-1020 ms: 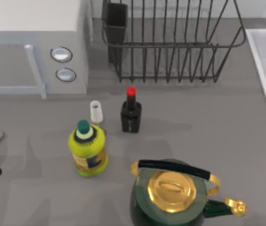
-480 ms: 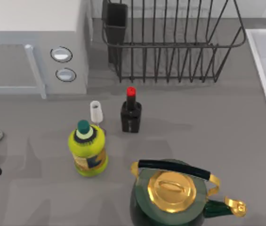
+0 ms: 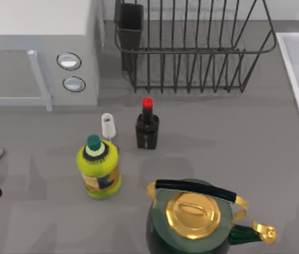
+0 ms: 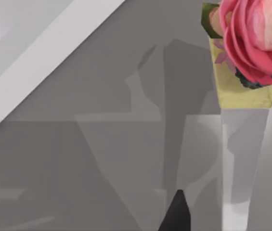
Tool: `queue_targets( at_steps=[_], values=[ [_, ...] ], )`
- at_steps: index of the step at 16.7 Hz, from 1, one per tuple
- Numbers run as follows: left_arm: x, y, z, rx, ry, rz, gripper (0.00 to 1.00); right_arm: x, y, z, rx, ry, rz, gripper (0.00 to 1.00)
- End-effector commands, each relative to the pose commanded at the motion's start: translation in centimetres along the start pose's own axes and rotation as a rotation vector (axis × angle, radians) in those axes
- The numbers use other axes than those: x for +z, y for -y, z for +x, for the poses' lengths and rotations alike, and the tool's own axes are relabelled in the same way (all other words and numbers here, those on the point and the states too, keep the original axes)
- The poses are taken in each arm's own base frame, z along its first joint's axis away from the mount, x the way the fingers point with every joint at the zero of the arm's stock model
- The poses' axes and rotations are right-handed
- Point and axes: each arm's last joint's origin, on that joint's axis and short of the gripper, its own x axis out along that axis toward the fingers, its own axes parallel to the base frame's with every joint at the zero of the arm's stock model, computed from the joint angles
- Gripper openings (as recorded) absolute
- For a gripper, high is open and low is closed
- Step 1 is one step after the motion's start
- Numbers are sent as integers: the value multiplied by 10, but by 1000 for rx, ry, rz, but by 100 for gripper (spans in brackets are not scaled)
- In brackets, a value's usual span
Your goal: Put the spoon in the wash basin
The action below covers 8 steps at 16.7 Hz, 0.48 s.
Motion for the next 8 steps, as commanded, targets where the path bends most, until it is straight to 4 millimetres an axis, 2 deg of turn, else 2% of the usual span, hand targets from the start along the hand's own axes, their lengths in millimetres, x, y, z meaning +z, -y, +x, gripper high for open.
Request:
queue_targets(
  at_steps=[5, 8],
  values=[
    [0, 0, 0, 0, 0, 0, 100, -4, 3, -49, 2, 6, 5, 0],
    [0, 0, 0, 0, 0, 0, 100, -5, 3, -53, 4, 12, 4, 0]
  ],
)
